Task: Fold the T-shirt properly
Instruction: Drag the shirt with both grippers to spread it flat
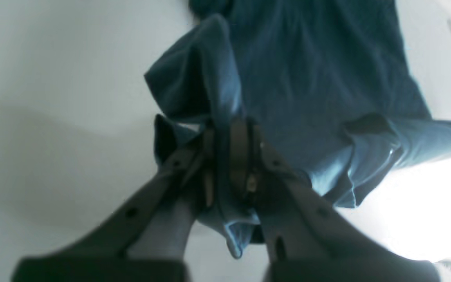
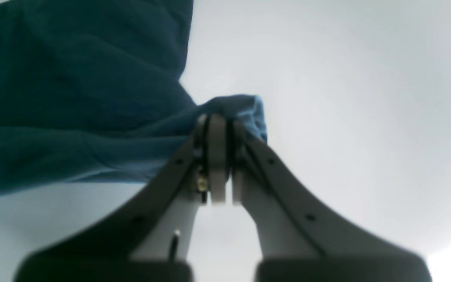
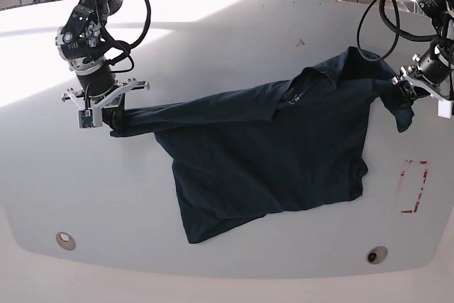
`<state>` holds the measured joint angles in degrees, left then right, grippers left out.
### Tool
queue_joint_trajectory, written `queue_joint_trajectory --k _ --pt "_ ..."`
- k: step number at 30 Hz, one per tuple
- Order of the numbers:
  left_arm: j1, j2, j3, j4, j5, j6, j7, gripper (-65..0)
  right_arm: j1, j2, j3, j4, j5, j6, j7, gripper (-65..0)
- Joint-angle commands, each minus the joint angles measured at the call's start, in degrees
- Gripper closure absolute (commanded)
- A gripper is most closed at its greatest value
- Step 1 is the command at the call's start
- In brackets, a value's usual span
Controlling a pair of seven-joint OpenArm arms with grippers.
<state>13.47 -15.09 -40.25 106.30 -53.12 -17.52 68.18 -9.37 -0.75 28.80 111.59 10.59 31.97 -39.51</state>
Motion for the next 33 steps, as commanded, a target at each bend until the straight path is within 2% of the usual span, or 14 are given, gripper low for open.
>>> queue_joint_trajectory --k 1,7,18,29,31,33 --pt "1.4 -1.3 -0.6 0.7 -0.6 -0.1 -0.4 0.0 -1.0 0.4 0.6 1.4 0.7 -0.5 2.1 0.0" --pt "6.7 -3.1 -0.1 -0.9 -0.7 -0.1 -0.4 0.0 -3.9 0.3 3.2 1.2 1.3 -0.1 2.1 0.0" --pt "12.0 -3.0 -0.1 -2.3 -0.6 0.1 -0.4 0.0 -9.9 0.7 3.4 0.5 1.0 -0.1 1.8 -0.6" --pt "14.1 -2.9 1.7 -2.3 -0.6 0.1 -0.4 0.0 -11.9 0.8 3.3 0.1 0.7 -0.1 1.7 -1.0" --pt "14.2 -2.9 2.2 -2.3 -0.6 0.1 -0.4 0.0 -12.1 1.3 3.2 0.1 0.7 -0.1 1.7 -2.7" --pt "14.9 -3.0 2.7 -2.0 -0.6 0.1 -0.4 0.0 -12.3 1.5 3.0 0.2 0.7 -0.2 1.7 -9.5"
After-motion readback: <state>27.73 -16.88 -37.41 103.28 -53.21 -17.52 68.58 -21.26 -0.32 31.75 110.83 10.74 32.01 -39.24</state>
